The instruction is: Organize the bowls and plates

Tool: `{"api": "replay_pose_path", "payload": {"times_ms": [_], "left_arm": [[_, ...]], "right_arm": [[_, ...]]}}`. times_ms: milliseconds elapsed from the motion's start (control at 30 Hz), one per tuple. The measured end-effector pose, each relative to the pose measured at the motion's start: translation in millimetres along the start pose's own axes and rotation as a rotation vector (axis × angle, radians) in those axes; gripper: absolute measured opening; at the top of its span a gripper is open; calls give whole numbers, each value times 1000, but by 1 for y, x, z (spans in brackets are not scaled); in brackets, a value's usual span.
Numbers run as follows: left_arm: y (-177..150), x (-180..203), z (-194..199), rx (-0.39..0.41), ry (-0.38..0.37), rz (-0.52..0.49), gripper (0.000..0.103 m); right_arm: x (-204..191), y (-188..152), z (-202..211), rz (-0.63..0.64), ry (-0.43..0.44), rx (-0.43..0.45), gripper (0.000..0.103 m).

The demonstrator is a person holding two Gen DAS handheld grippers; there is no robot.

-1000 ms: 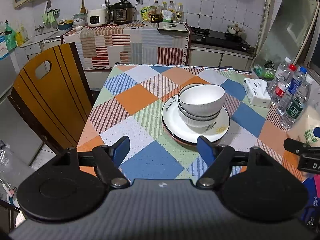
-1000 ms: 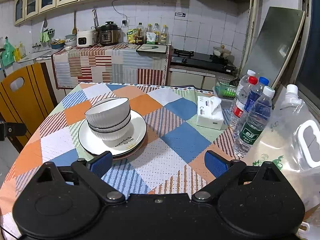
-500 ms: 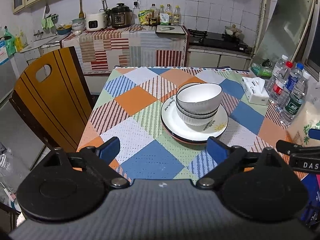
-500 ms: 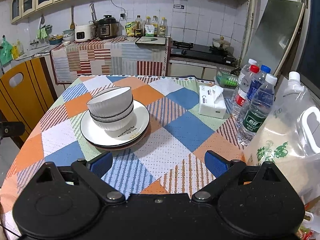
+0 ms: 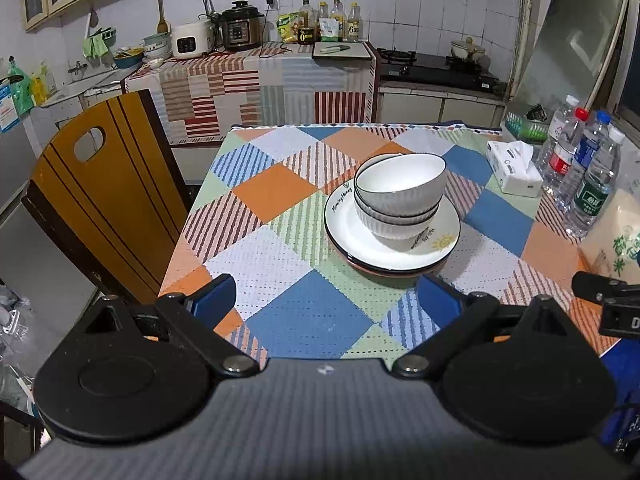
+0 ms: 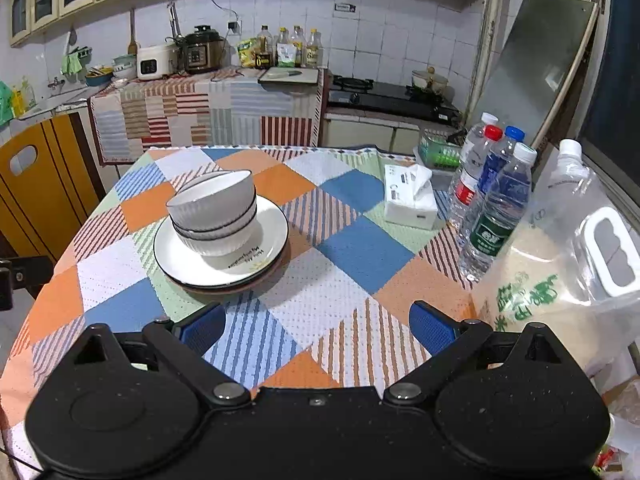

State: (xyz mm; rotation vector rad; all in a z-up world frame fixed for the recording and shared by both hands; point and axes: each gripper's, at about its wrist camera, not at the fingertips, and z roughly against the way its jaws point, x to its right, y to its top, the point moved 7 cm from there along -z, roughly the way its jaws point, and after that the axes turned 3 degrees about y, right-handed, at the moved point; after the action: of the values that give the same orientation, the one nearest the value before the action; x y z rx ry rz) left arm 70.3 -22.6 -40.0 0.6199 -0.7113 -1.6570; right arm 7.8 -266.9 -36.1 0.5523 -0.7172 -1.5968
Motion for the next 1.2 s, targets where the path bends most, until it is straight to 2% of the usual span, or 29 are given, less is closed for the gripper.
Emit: {"api": "replay_pose_path", "payload": {"times_ms": [167,400,600,733,1200], "left_arm": [[-3,-1,0,-6,-12,28,99],[-4,-1,2,3,8,30,99],[-4,2,5,32,15,-5,99],[-4,2,7,29,19,11,99],[-6,-1,5,13,34,28,99]], "right_arm": [[-6,0,10,22,2,5,100],[-10,1,13,24,10,13,100],[-9,-1,10,16,5,14,100],[-9,0,9,24,-21,23,100],[-7,-3,8,5,-8,20,100]]}}
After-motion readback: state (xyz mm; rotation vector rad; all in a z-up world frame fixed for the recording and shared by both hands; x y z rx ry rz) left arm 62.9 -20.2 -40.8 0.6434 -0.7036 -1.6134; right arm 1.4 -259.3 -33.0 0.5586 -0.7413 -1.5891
